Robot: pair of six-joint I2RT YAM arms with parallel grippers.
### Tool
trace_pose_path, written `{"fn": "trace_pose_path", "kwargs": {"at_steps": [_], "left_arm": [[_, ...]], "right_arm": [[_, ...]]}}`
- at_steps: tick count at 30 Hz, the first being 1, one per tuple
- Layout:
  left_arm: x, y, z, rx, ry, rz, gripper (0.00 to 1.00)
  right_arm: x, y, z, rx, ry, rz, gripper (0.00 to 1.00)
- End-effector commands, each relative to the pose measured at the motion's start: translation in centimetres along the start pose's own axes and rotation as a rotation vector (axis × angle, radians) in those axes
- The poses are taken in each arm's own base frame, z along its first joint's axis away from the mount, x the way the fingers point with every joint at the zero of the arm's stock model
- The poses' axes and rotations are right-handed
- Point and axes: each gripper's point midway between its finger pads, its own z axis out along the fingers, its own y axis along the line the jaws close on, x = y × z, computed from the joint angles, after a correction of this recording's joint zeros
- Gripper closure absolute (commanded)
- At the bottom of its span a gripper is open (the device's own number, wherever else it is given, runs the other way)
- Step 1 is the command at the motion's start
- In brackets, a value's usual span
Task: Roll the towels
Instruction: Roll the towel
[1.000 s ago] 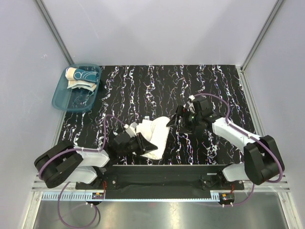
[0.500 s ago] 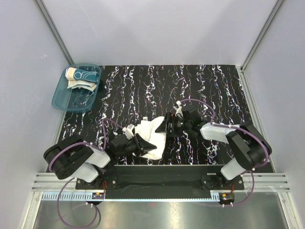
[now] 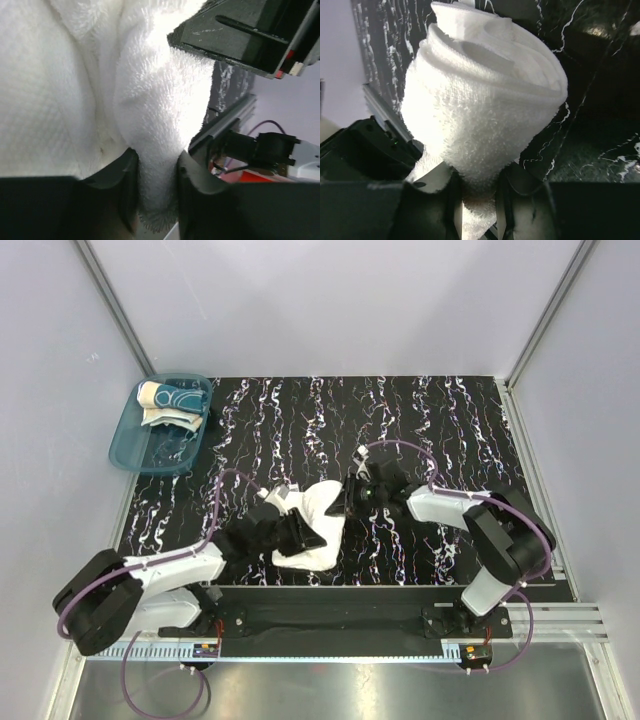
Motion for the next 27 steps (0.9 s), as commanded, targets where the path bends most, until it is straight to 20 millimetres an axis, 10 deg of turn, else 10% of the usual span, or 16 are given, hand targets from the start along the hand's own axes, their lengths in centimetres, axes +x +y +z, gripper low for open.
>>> {"fn": "trace_pose_path", "kwargs": {"at_steps": [1, 6, 18, 27], "left_arm": [[-1.3, 2.7, -1.3, -0.217, -0.028, 0.209, 0.60], [-3.5, -0.4, -2.4, -0.324, -0.106, 0.405, 0.32], [-1.4, -9.1, -0.4, -0.306, -0.200, 0.844, 0.25], [3.0, -6.5, 3.2, -0.287, -0.102, 0.922, 0.15]], "right_arm": [[-0.3, -2.3, -2.1, 0.250, 0.010, -0.038, 0.87], [0.5, -4.8, -5.5, 0.509, 0.076, -0.047, 0.91], [2.3, -6.2, -8.3, 0.822, 0.217, -0.092, 0.95], [2.5, -5.1, -7.1, 0.843, 0.266, -0.109, 0.98]]}}
